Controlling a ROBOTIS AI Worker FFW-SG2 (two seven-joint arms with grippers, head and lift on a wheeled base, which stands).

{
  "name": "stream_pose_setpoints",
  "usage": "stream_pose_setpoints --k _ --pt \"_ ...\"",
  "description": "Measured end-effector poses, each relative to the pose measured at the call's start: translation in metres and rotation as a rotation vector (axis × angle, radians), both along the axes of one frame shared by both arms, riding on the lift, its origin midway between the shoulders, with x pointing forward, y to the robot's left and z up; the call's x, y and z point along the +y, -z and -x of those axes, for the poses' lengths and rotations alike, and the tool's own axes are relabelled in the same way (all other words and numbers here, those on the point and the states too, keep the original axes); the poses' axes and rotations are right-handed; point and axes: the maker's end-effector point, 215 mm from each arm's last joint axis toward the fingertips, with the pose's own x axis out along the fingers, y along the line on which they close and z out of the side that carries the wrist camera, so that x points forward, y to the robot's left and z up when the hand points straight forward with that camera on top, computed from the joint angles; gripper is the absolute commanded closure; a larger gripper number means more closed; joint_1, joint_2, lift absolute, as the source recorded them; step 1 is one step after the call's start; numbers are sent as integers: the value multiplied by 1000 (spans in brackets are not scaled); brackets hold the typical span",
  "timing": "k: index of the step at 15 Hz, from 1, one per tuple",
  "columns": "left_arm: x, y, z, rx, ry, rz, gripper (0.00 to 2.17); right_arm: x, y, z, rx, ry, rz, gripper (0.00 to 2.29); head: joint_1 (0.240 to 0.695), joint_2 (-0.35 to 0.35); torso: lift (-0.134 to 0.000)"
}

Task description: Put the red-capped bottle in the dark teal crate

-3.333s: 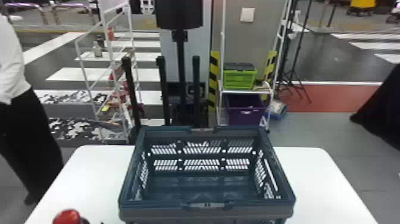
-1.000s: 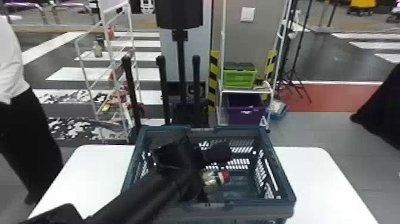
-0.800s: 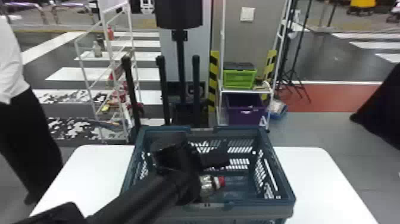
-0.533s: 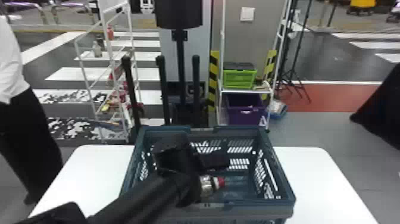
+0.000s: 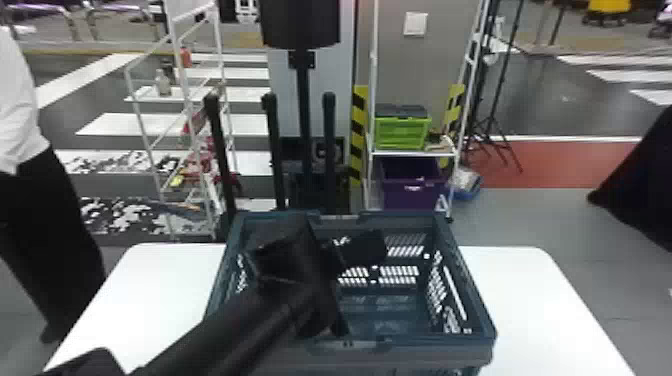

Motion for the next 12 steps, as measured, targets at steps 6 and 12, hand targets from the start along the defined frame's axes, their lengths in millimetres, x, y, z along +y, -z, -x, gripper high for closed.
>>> stream_pose_setpoints --k 6,12 --pt "26 -111 -22 -152 -213 236 39 -9 4 -2 10 9 1 151 499 0 0" --pt "112 -236 13 -481 -482 538 36 -19 -3 0 -4 -2 5 151 499 0 0"
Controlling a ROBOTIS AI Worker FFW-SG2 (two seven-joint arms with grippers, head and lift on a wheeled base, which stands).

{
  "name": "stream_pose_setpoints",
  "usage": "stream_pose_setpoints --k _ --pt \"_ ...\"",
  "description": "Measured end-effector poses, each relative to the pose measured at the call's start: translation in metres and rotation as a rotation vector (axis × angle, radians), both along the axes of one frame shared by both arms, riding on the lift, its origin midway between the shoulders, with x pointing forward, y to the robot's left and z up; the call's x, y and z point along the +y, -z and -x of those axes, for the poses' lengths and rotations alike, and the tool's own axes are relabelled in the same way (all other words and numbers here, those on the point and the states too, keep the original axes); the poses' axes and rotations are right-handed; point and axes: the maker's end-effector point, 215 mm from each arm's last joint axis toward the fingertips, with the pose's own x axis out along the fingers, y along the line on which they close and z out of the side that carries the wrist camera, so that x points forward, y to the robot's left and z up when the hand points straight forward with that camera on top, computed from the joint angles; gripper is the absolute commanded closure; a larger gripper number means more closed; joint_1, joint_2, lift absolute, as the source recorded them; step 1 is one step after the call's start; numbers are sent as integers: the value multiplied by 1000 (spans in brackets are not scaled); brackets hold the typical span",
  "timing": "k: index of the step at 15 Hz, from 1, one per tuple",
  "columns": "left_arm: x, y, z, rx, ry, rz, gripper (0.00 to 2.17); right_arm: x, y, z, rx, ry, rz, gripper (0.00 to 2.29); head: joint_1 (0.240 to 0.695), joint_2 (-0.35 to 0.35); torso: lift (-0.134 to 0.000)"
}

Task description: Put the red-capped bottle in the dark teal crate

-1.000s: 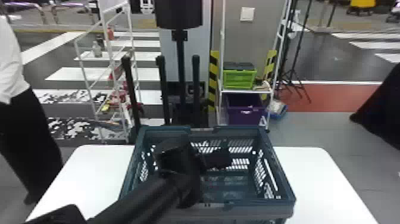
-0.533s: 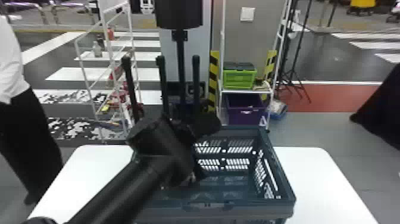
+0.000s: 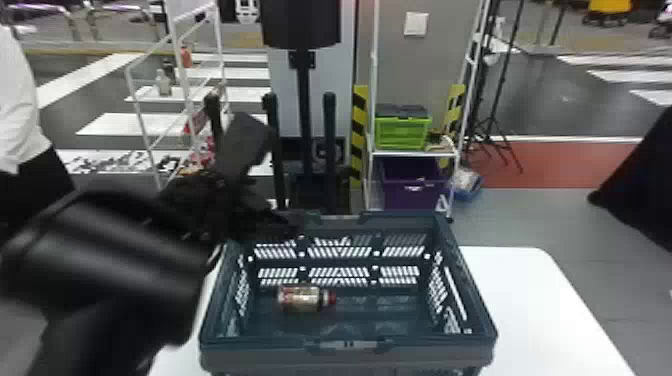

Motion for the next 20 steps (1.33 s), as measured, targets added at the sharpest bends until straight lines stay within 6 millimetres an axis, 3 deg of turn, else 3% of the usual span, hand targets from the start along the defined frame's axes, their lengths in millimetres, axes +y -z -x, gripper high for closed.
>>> stream_pose_setpoints --k 2,3,5,6,7,9,10,14,15,20 --pt "47 -9 44 -76 -156 77 29 -1 -2 0 -5 -7 5 151 499 0 0" --pt "75 0 73 -86 -261 92 33 0 -3 -1 -7 -14 6 151 499 0 0" --pt "119 38 134 -48 -441 87 36 0 -5 -2 -9 -27 7 151 499 0 0" --pt "137 57 166 -36 -514 75 36 1 -5 -3 -8 -34 8 151 499 0 0" --pt "146 63 186 -67 -555 64 36 2 -6 -4 -9 -40 8 151 499 0 0" --pt "143 52 216 -239 -570 100 36 6 -5 -8 -3 -53 6 151 499 0 0" --pt "135 57 228 -282 -567 130 36 8 -3 -11 4 -59 6 151 499 0 0" --pt "80 134 264 -276 -555 234 36 14 10 -20 45 -83 9 151 499 0 0" --pt "70 145 274 -282 -548 254 36 16 9 -18 43 -88 11 151 499 0 0" --pt "60 156 312 -323 -537 309 36 31 -1 -12 22 -128 8 151 499 0 0"
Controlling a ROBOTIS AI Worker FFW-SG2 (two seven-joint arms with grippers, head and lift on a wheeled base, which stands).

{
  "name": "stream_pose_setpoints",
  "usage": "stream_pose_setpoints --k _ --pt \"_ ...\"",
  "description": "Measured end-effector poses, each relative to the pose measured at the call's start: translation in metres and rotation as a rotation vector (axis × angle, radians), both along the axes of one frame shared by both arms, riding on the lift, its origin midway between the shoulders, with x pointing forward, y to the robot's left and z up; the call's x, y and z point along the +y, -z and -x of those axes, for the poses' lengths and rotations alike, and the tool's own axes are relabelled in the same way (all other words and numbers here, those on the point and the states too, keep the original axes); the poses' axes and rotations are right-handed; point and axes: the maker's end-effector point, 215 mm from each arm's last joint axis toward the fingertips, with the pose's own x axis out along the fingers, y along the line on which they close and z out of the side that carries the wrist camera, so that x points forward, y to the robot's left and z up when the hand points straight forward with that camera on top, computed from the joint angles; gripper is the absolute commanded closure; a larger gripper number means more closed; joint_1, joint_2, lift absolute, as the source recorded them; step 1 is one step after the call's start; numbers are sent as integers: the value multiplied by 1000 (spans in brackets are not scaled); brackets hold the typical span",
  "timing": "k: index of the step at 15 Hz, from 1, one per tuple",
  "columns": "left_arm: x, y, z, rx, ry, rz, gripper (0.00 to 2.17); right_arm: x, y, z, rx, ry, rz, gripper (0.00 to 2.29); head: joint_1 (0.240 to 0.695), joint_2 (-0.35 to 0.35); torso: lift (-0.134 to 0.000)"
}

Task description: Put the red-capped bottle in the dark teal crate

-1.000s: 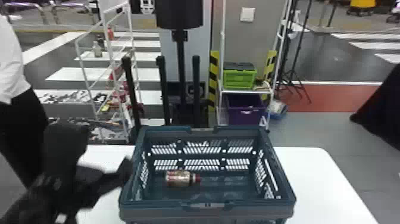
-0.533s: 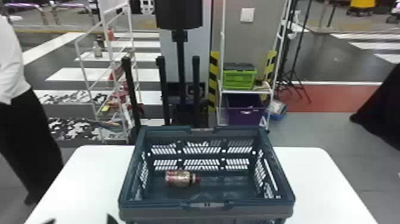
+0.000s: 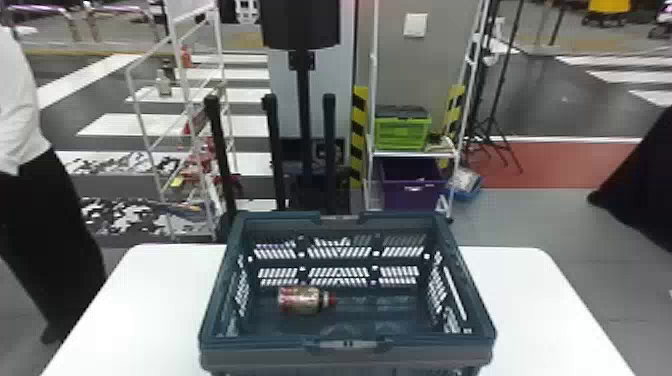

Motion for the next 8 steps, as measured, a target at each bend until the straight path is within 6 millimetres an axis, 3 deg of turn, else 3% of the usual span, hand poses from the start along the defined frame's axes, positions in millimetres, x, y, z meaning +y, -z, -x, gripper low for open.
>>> stream_pose_setpoints --k 8 --pt "2 3 5 -13 9 7 36 6 1 0 3 -5 -2 151 499 0 0"
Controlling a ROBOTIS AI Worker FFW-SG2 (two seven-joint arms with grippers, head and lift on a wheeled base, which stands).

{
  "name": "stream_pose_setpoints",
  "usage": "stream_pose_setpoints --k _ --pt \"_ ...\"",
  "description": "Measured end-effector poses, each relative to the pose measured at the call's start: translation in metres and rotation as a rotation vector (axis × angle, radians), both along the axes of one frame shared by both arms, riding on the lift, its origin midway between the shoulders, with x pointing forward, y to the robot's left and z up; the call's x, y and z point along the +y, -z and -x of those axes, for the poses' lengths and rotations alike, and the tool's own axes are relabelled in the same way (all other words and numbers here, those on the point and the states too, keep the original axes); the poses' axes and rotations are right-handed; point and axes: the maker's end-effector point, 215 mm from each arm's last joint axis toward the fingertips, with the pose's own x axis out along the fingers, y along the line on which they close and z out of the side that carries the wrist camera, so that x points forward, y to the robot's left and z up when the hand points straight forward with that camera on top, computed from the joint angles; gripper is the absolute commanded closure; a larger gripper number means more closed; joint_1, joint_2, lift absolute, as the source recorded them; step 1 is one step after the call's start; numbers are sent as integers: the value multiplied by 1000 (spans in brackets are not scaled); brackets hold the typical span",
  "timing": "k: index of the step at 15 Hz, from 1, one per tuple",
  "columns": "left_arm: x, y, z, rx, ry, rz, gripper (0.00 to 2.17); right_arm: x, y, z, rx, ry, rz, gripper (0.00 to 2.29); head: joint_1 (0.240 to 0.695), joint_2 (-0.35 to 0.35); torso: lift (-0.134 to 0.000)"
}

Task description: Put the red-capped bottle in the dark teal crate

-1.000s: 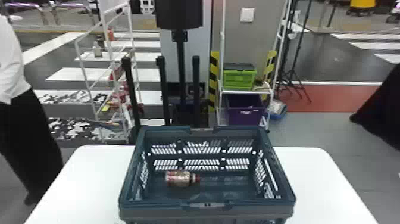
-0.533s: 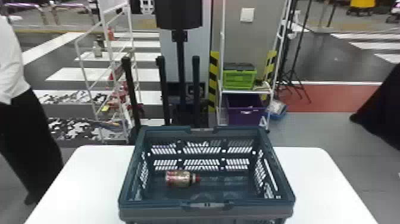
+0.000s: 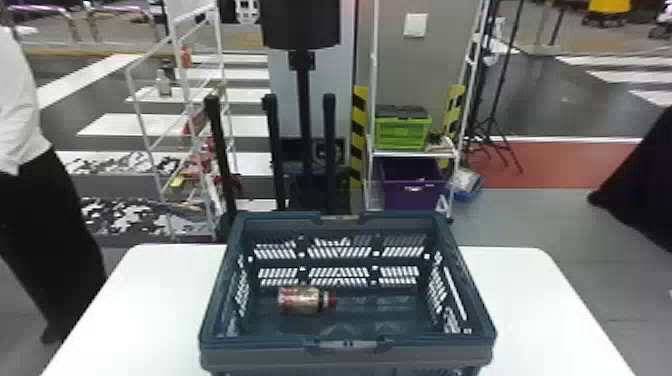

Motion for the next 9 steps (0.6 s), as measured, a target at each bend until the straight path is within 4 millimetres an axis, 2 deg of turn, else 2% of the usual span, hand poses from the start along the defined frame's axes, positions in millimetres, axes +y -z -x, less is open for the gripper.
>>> stream_pose_setpoints --k 4,9 --pt "9 1 -2 0 -9 -1 36 2 2 -1 5 3 -1 151 499 0 0" --pt "11 6 -5 4 -9 2 39 3 6 -4 20 4 -1 151 499 0 0"
